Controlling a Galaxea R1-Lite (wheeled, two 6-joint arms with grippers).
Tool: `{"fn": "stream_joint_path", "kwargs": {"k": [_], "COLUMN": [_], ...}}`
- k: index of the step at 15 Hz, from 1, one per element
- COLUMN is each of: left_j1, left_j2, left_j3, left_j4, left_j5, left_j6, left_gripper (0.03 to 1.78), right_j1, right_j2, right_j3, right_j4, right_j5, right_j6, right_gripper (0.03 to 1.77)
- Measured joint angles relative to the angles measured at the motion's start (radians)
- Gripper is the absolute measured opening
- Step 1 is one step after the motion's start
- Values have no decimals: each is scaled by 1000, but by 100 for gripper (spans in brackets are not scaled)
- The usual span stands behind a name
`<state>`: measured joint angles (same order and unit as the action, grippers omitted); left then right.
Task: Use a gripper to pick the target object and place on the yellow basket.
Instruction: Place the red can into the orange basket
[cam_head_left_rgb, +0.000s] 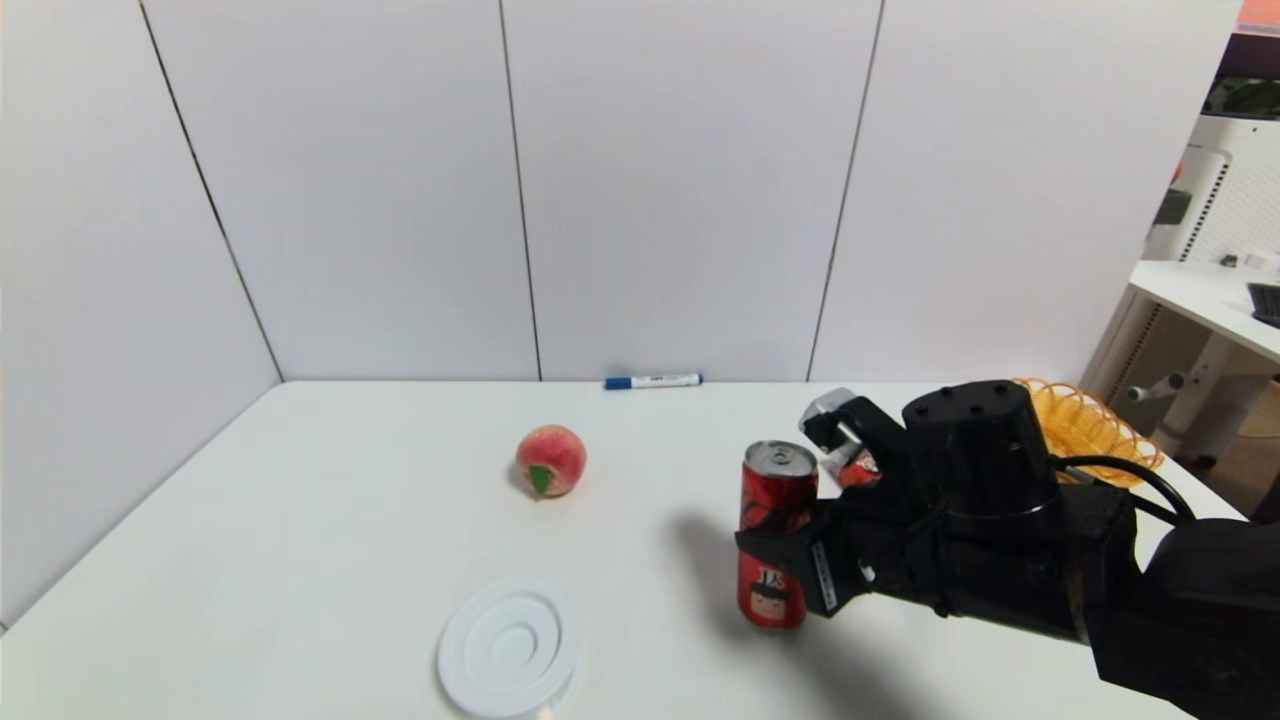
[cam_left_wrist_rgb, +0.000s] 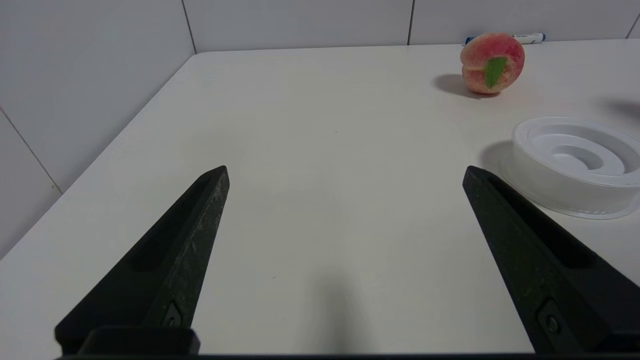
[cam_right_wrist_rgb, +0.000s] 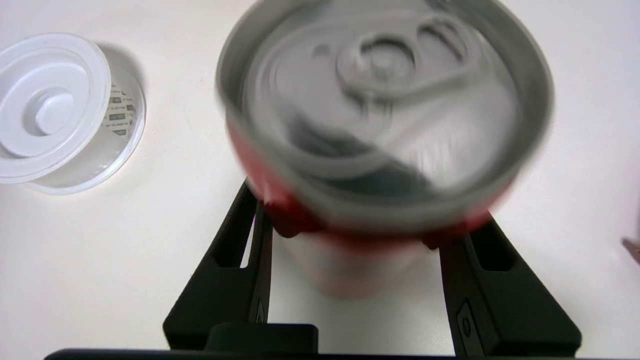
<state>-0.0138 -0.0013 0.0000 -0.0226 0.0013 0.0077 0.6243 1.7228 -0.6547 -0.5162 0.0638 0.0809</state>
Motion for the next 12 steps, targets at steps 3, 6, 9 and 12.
{"fn": "stream_joint_path", "kwargs": {"k": [3, 6, 9, 12], "left_j1": [0, 0, 0, 0], "left_j2": [0, 0, 0, 0], "left_j3": [0, 0, 0, 0], "left_j4": [0, 0, 0, 0], "left_j5": [0, 0, 0, 0], "left_j6": [0, 0, 0, 0], "left_gripper": [169, 169, 169, 169], "right_j1": [-1, -5, -34, -119], "right_j2": [-16, -44, -85, -122], "right_j3": [0, -6, -32, -68], "right_j4": [1, 6, 15, 23], "right_j5": [0, -2, -1, -1], "right_j6": [-3, -7, -13, -58], "right_gripper": [91, 90, 90, 89]}}
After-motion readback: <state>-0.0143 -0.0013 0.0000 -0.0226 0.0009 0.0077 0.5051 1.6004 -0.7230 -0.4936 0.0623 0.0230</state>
